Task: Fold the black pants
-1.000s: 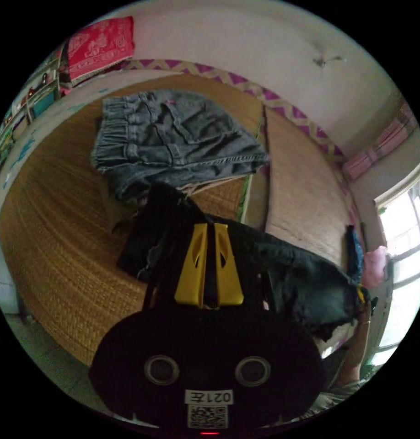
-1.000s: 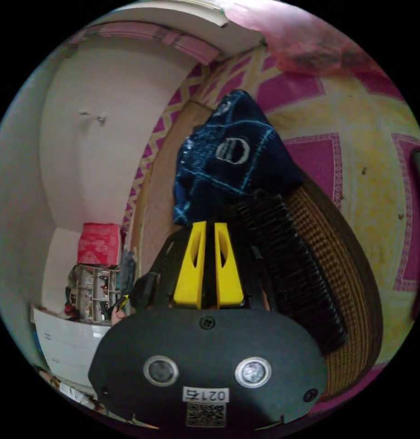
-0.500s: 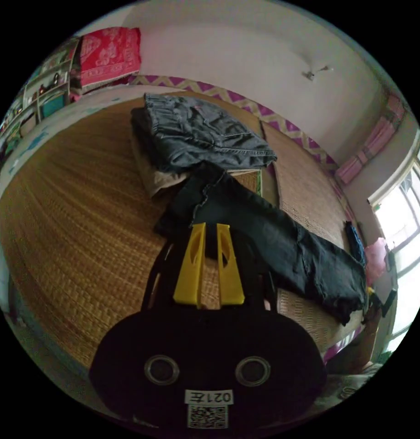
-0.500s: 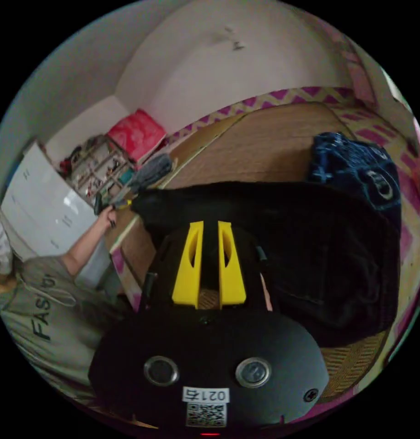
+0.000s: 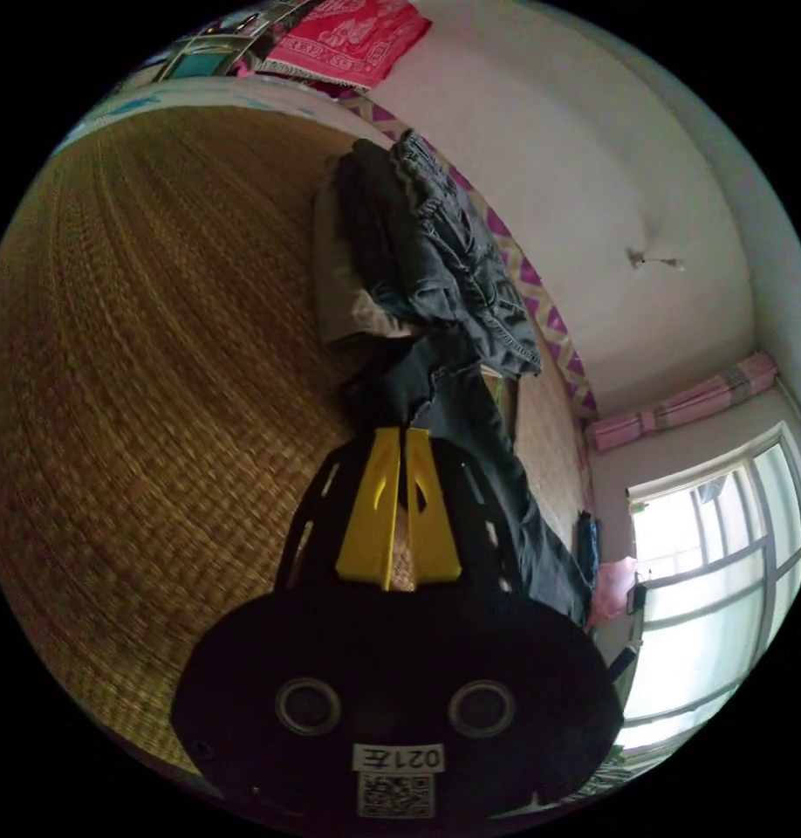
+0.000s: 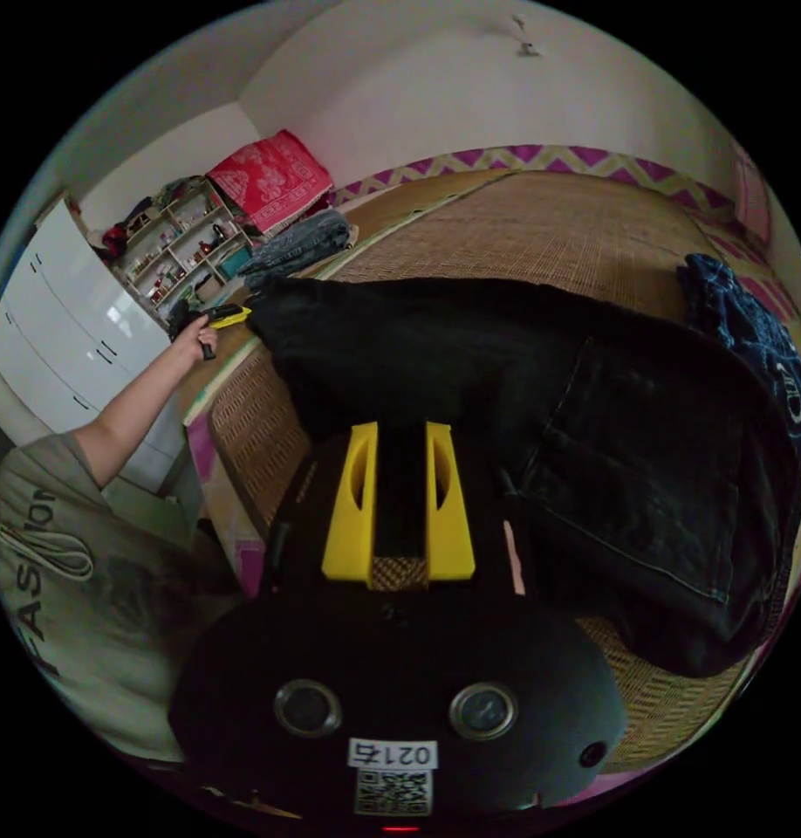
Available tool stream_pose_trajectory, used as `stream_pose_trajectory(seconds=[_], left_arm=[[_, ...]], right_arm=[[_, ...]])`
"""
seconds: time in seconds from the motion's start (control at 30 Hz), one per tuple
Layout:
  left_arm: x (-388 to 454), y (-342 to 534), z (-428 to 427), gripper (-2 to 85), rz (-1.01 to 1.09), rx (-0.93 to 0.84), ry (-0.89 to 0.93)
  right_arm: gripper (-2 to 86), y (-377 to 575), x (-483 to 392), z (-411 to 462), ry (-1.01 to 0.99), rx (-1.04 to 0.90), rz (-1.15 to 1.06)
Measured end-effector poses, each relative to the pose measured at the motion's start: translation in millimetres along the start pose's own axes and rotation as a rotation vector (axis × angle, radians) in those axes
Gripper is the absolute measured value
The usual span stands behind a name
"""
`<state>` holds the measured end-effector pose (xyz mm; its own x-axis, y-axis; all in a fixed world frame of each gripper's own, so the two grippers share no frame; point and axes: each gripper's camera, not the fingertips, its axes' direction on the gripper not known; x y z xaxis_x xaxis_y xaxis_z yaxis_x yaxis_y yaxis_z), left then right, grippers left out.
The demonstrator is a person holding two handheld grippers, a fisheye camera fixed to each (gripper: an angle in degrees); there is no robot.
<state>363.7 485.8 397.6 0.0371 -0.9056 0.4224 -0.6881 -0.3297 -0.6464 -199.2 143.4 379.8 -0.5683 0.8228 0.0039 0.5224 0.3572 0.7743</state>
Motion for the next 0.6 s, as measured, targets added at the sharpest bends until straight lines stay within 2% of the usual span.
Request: stream_pose_trajectory(seconds=[0.2,0.27,0.37,0.43,0.6], left_arm=[[8.3,6.7,-47.2,-0.9,0.130,0.055,0.130],[5.9,7.6,-50.6,-0.9,0.154,0.040,0.041],[-21.9,0.0,-21.0,-0.9,0.084,-0.049,-0.023],[-40.7,-2.1,-5.5,-0.8,0.015,-0.093,-0.005],[-49.0,0.0,-7.7,-0.4,-0.018,-0.071,0.040]], right_arm=[[7.3,7.6,18.5,8.5,-0.058,0.017,0.076],[6.7,10.3,25.1,11.6,-0.077,0.021,0.099],[6.4,12.9,28.4,16.6,-0.078,0.015,0.105],[6.4,13.4,29.9,17.0,-0.085,0.014,0.107],[6.4,16.0,32.0,16.3,-0.068,0.000,0.106]])
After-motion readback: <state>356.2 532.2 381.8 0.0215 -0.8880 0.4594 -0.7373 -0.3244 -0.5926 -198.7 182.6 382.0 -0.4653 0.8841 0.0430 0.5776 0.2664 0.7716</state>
